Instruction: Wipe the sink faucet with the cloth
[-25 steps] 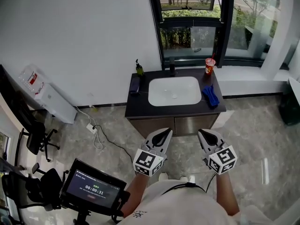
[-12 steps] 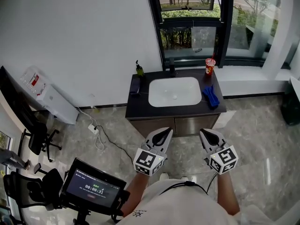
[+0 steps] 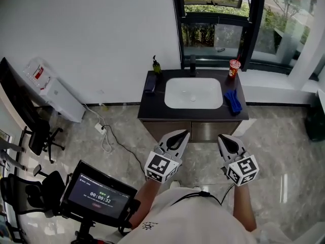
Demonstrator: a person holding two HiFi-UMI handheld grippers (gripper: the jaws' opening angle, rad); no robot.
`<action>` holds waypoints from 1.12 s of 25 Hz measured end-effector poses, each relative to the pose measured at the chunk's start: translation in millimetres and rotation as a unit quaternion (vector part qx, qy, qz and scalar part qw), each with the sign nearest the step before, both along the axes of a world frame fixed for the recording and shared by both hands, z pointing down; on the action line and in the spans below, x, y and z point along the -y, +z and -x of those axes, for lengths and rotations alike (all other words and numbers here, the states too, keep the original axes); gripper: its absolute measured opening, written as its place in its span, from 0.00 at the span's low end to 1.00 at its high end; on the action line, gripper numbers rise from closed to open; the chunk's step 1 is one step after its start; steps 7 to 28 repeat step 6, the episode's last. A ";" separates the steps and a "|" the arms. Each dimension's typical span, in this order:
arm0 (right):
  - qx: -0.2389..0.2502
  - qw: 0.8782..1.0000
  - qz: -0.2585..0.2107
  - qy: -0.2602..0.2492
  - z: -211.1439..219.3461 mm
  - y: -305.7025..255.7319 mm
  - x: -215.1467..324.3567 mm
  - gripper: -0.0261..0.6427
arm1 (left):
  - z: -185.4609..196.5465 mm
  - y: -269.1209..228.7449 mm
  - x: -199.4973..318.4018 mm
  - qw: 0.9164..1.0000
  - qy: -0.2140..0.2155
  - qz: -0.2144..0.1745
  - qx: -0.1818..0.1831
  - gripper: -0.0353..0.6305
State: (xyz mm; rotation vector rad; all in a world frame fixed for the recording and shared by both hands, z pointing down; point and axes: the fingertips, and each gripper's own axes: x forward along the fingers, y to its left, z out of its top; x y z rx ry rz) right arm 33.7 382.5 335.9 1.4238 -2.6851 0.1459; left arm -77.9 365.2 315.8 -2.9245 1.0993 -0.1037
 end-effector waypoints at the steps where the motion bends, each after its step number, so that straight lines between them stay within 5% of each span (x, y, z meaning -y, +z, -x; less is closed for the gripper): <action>1: 0.000 1.000 -0.001 0.000 0.5 0.3 0.5 0.04 | 0.7 0.6 0.6 1.000 -0.001 0.000 0.000 0.04; 28: -0.002 1.000 0.003 -0.003 5.4 5.8 4.0 0.05 | 6.6 6.5 6.0 1.000 -0.005 0.004 -0.003 0.04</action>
